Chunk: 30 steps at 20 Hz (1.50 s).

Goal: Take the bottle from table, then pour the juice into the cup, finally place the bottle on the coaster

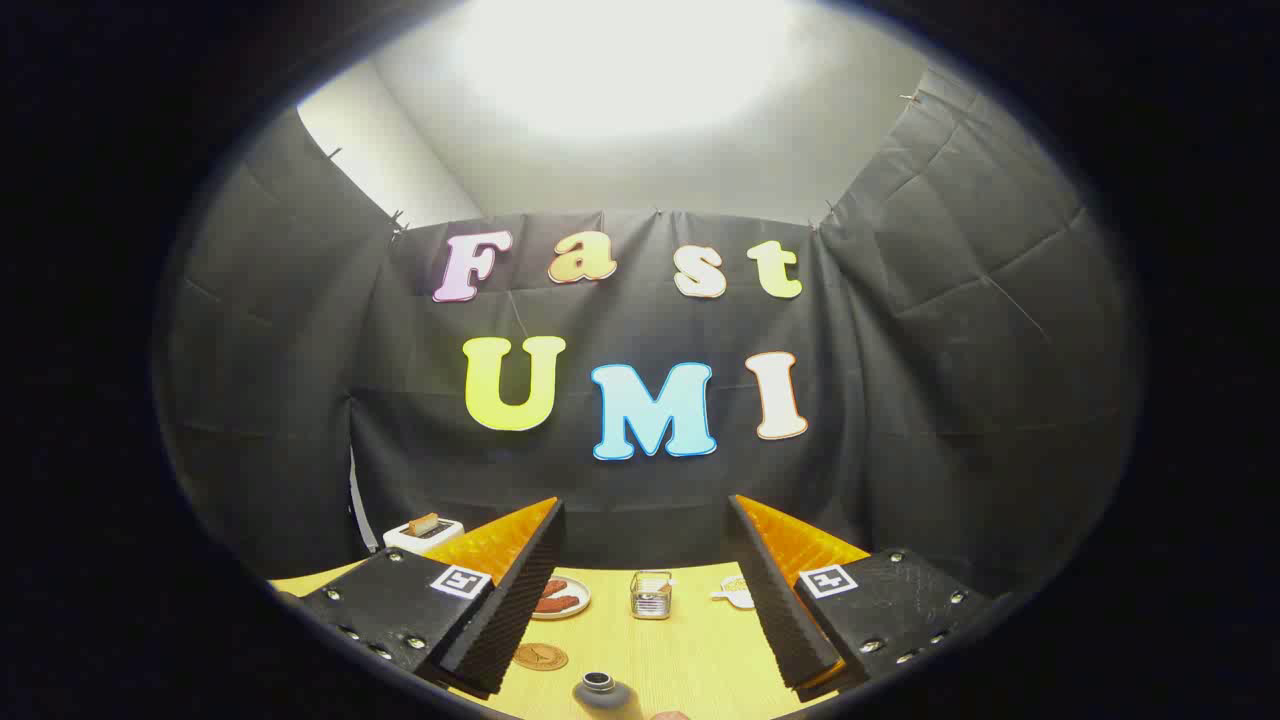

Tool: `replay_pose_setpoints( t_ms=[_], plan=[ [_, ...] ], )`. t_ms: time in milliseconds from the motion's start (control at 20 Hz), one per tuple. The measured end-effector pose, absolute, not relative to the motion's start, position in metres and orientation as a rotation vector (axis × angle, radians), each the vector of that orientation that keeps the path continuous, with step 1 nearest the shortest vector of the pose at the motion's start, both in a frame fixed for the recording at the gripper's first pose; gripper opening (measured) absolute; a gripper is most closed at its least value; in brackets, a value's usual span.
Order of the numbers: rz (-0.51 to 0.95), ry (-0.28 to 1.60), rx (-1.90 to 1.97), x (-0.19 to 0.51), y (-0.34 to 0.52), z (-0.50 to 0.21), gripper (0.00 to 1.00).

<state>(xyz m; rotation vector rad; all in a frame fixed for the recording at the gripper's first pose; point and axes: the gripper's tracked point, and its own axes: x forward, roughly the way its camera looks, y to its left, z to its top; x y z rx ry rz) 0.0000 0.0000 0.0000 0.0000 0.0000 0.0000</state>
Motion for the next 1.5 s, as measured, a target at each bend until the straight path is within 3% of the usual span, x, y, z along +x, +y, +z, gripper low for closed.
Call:
replay_pose_setpoints(
  t_ms=[900,1500],
  plan=[
    [0.085,-0.036,-0.083,0.001,0.028,-0.008,0.97],
    [0.133,0.055,-0.002,-0.005,0.025,-0.088,0.97]
  ],
)
